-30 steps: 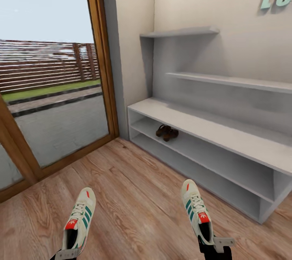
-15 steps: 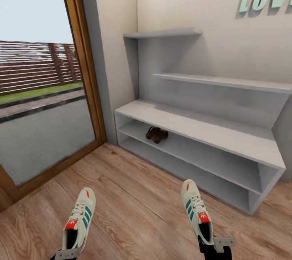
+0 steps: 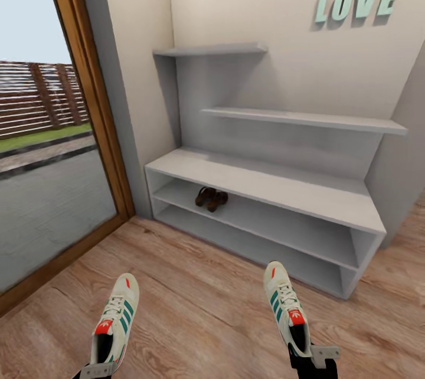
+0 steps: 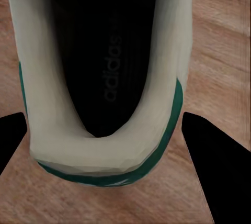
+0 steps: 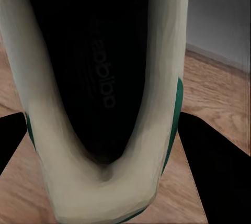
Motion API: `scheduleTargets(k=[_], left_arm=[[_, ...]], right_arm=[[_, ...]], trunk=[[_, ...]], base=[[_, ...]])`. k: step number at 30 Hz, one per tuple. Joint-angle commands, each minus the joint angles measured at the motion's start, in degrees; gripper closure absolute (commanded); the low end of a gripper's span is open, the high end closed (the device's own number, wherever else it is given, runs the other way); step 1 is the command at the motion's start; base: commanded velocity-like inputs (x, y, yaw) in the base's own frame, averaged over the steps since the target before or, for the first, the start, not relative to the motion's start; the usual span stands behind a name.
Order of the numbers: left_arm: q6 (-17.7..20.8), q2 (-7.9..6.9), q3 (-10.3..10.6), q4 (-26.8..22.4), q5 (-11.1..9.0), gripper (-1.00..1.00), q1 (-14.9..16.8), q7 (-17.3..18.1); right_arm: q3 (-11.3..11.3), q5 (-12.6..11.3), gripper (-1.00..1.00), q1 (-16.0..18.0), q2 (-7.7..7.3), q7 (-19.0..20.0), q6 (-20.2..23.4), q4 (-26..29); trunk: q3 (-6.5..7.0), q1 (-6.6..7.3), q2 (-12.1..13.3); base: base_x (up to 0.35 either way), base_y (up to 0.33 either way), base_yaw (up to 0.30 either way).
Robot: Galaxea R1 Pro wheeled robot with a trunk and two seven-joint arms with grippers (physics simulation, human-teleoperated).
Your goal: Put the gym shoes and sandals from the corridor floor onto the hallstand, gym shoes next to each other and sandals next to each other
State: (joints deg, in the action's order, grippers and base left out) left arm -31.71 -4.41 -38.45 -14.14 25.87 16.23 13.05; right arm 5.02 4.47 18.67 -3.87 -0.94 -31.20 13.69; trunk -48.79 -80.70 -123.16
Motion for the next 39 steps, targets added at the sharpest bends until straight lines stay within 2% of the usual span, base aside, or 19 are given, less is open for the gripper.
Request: scheduleTargets(k=[1, 39], left_arm=[[-0.14, -0.01, -0.49, 0.0, 0.14, 1.0, 0.04, 0.39], [-0.12, 0.0, -0.49, -0.01, 0.14, 1.0, 0.05, 0.39]], right_arm=[[0.34, 0.45, 1.0, 0.05, 0.03, -0.11, -0.18, -0.07], [0.34, 0.45, 1.0, 0.05, 0.06, -0.11, -0.18, -0.07]], trunk=[[-0.03, 0.01, -0.02], [0.75, 0.01, -0.02]], base=[[0.006, 0.007, -0.263], [0.0, 0.0, -0.263]])
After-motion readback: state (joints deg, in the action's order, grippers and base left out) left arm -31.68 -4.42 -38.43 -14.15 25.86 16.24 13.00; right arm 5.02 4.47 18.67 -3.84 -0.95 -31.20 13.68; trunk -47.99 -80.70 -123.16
